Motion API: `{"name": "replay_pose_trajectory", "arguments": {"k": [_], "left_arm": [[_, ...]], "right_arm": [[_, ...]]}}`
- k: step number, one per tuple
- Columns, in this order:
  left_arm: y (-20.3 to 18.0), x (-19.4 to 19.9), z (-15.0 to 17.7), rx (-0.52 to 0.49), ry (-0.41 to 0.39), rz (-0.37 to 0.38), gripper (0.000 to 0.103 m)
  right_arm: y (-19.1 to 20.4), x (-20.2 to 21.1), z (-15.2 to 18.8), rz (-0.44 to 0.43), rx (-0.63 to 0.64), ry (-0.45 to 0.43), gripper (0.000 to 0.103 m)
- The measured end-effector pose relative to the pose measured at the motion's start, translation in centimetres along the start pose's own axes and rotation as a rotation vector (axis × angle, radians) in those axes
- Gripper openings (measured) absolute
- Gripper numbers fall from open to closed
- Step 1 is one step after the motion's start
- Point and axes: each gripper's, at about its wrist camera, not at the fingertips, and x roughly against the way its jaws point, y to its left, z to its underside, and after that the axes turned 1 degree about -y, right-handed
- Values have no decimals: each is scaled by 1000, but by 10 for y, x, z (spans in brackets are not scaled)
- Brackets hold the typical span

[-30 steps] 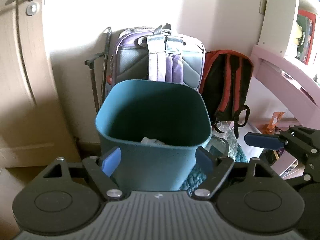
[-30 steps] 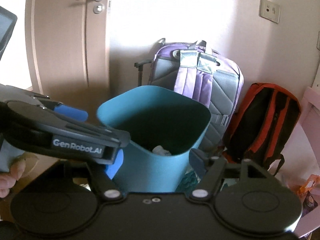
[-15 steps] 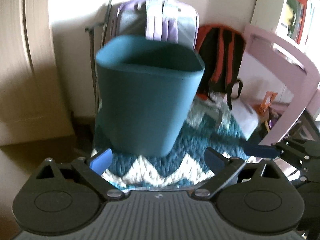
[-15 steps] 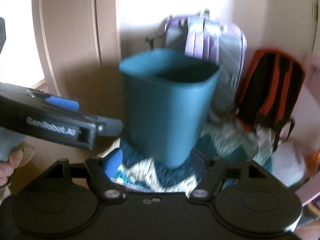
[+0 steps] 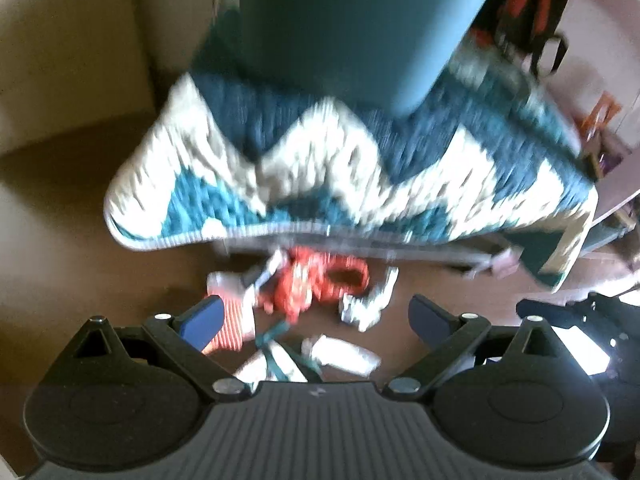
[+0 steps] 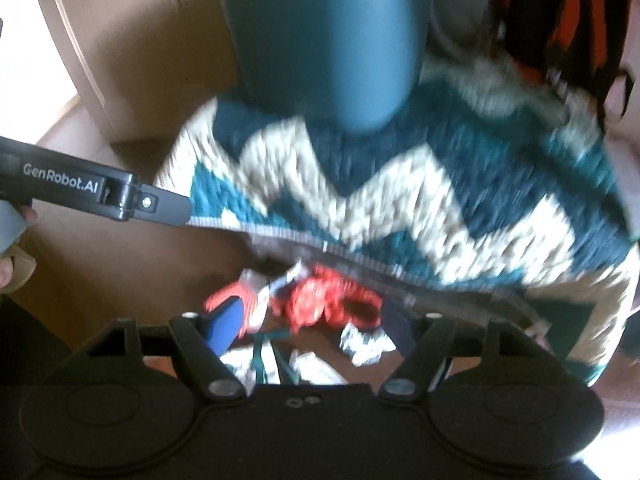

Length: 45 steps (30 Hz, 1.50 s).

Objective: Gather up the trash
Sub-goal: 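Lower both tools back toward the remaining trash on the floor, then grasp the Christmas tote bag with the left tool while the right tool grasps white cloth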

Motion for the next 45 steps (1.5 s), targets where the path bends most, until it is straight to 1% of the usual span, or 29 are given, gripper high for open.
{"name": "replay_pose_trajectory", "arguments": {"k": [3,6,9,11,14,17,20,22,28,32,37,39,41,45], "left_arm": [[8,-42,7,-34,86,-9,99],[14,-79,11,-118,148,-24,99],[14,-110,13,-246,182,-9,99],[15,-134,15,-316,226,-2,99],[18,-165,18,-372,280,4,99],[22,-197,26,-413,356,43,99],[21,-221,45,-507,412,62,99],[20,-235,61,-548,446,65,99],[22,-269,108,-676,491,41,99],[30,-288,126,-666,518,30,98],[39,-312,136,-624,522,5,97],[43,-321,141,-605,545,5,93],[45,-327,146,-611,559,1,83],[48,-338,154,-609,598,10,68]], "right_arm": [[1,-36,15,8,47,69,75],[3,-71,27,20,97,133,75],[-1,-106,35,7,114,201,75],[-1,-131,40,15,134,258,75],[-3,-163,46,15,154,319,75],[-7,-193,53,-14,153,368,75],[-9,-221,60,-45,157,409,75],[-10,-238,64,-71,163,425,75],[-6,-282,74,-101,200,427,75],[-4,-308,78,-111,215,443,75],[0,-337,85,-123,239,480,74],[4,-346,86,-132,249,489,74],[8,-354,87,-135,263,498,74],[12,-370,86,-137,265,517,74]]}}
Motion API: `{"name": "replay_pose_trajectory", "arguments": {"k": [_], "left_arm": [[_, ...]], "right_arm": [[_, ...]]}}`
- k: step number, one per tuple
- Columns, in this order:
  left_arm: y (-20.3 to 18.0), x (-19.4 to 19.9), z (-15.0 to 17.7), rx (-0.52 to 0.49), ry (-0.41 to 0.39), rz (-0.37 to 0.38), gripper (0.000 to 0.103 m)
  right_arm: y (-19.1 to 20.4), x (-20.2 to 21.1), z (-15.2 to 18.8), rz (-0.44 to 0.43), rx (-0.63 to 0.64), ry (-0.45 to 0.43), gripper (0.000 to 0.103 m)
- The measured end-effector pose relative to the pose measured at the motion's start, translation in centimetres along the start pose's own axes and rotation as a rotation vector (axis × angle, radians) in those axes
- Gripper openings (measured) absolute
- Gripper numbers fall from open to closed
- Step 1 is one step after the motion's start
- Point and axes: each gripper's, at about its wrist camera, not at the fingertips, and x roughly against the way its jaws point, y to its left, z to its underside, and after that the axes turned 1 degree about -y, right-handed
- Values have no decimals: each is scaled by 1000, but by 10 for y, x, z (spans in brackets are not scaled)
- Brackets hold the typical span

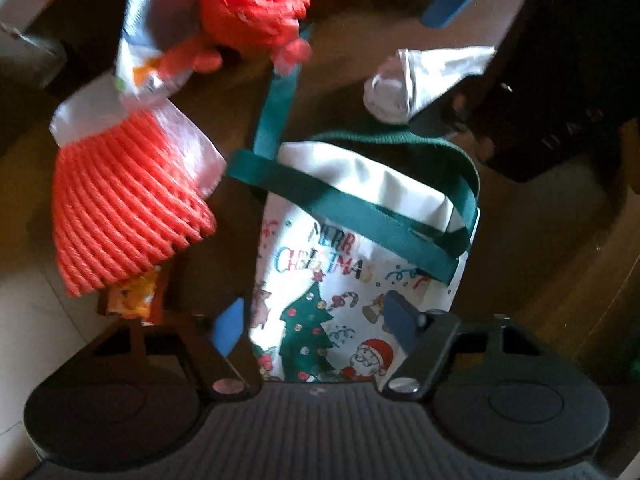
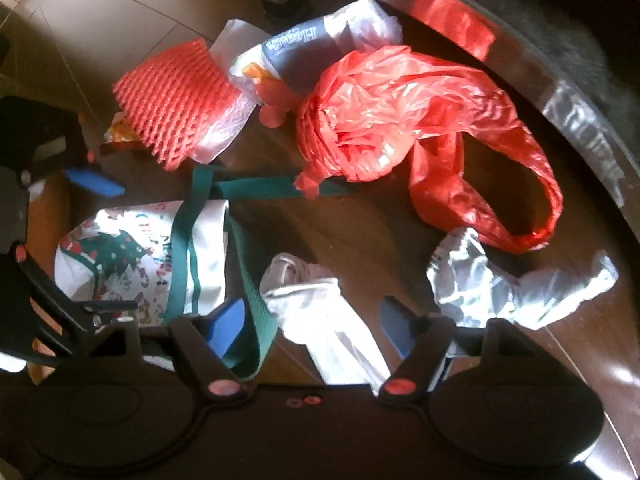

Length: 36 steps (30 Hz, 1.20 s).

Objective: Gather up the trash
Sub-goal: 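Grasp the Christmas tote bag with the left tool while the right tool grasps white cloth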

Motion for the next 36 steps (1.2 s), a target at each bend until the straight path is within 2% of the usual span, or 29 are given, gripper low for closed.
{"name": "replay_pose_trajectory", "arguments": {"k": [3,5,14,17,18,19,20,27,32,36], "left_arm": [[1,-8,-1,-6,18,5,54],[3,-11,-2,-2,17,14,40],[5,-21,-2,25,30,27,11],[9,-22,-2,46,33,41,9],[13,-19,-4,51,33,42,9],[13,-18,-4,51,31,42,8],[12,-17,-5,47,29,42,7],[16,0,-4,39,-11,38,3],[19,37,-11,22,-92,34,2],[13,73,-13,-6,-141,1,2]], "right_arm": [[-2,-7,-3,-11,-7,7,72],[-3,-8,-5,-16,-22,3,72],[-16,-12,0,-7,-92,17,71],[-14,-16,3,12,-94,30,70],[-14,-16,3,15,-99,32,62],[-16,-19,3,18,-109,41,45],[-17,-24,0,25,-129,61,22],[-30,-3,6,26,-207,43,22],[-40,35,17,43,-287,4,21],[-44,73,26,82,-341,-39,21]]}}
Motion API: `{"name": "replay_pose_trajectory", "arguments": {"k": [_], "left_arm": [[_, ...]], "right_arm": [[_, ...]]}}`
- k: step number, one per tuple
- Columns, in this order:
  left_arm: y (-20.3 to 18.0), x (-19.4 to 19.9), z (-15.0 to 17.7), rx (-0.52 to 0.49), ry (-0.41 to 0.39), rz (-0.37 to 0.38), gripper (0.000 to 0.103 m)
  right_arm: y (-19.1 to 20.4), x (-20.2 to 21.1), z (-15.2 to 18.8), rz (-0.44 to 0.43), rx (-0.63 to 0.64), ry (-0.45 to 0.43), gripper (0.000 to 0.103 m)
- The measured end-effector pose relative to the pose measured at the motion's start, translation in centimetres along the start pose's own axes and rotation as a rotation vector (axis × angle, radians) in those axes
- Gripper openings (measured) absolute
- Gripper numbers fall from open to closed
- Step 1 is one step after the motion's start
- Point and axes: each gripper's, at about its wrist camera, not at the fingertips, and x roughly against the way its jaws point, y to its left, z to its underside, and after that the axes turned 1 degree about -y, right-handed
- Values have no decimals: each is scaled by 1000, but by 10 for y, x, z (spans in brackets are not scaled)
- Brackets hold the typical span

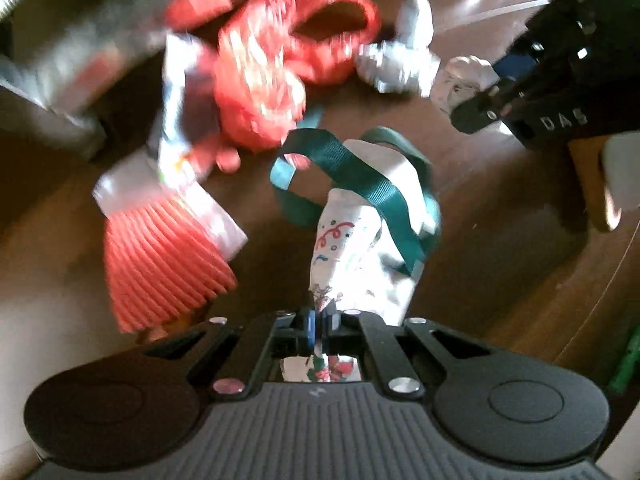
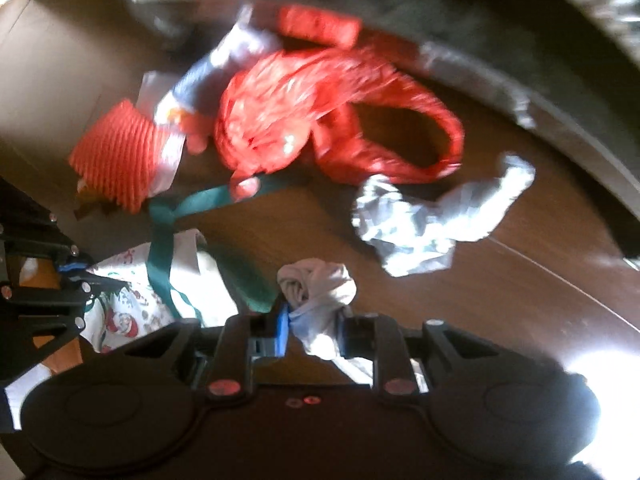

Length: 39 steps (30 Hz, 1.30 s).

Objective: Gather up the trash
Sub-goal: 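Grasp the Christmas tote bag with the left tool while the right tool grasps white cloth, then lift the tote bag and white cloth up to the teal bin with both tools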

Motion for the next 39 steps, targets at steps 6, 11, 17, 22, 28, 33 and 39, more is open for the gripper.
{"name": "replay_pose_trajectory", "arguments": {"k": [6,11,17,22,28,33,39], "left_arm": [[-21,73,-15,3,-85,-70,2],[-24,141,-15,103,-172,-110,2],[-26,229,-14,313,-344,-93,2],[-34,307,-11,364,-489,-127,2],[-52,396,-8,356,-654,-178,2],[-67,463,-9,328,-755,-221,2],[-71,534,-19,327,-839,-287,2]], "right_arm": [[-1,66,13,25,-84,-99,21],[4,135,26,22,-131,-209,21],[12,218,56,-19,-153,-332,21],[17,286,79,-10,-114,-432,21],[19,370,90,38,-27,-580,21],[20,446,85,76,55,-699,21],[21,521,69,134,104,-849,21]]}}
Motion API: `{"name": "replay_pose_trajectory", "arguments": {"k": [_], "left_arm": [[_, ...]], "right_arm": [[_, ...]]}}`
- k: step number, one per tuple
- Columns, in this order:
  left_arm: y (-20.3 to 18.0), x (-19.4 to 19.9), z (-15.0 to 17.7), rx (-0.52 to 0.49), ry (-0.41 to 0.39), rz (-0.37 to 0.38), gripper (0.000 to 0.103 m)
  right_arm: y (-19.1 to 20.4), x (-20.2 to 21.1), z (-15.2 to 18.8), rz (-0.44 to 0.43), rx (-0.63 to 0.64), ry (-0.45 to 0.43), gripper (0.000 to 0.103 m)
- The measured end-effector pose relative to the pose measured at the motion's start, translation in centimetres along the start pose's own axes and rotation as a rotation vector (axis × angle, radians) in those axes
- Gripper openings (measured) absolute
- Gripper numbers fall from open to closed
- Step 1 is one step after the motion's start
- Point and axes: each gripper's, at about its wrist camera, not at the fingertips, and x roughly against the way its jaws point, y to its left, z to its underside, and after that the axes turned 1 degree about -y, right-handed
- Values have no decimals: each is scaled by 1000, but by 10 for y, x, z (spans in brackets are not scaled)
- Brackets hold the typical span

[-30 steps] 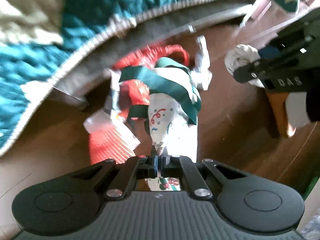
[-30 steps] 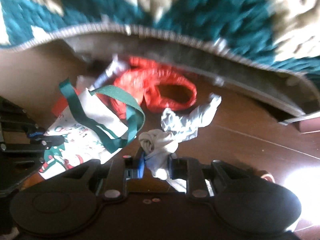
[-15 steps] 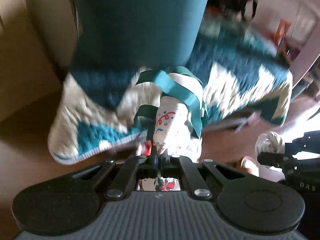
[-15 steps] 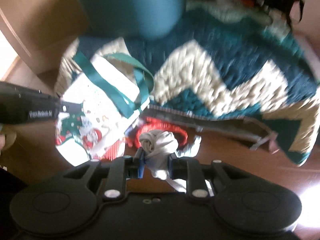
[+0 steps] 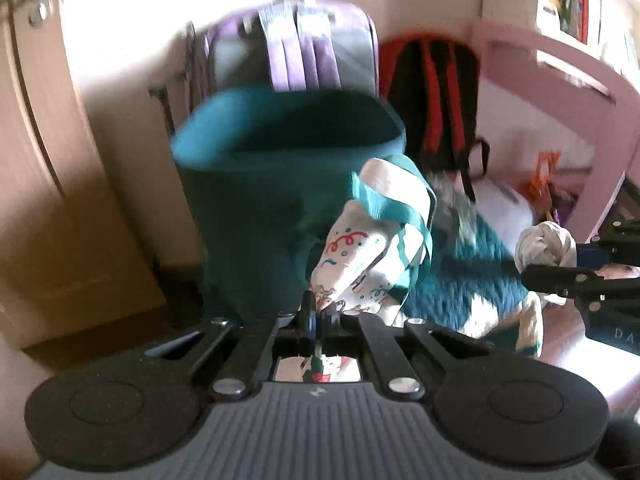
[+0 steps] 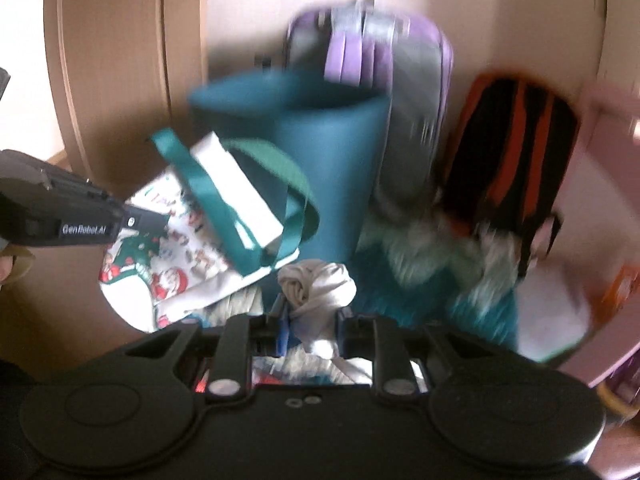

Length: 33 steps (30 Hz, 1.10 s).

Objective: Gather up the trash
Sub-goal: 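Lift the tote bag and white cloth up to the teal bin with both tools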

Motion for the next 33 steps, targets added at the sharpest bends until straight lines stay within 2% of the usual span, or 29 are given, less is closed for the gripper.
{"name": "replay_pose_trajectory", "arguments": {"k": [6,12,17,24,26,33], "left_arm": [[11,30,-61,32,-111,-24,2],[26,42,-121,88,-210,-52,2],[42,25,-159,131,-219,-54,2],[58,-17,-178,139,-215,-98,2],[63,-30,-176,139,-195,-101,2],[70,-90,-148,114,-82,-98,2]], "right_arm": [[-5,22,-65,18,20,-114,21],[-8,20,-121,15,23,-189,21],[-12,2,-159,-28,-36,-218,21],[-18,-52,-187,-118,-132,-249,21],[-18,-72,-184,-154,-162,-249,21],[-10,-136,-159,-170,-179,-158,21]]}}
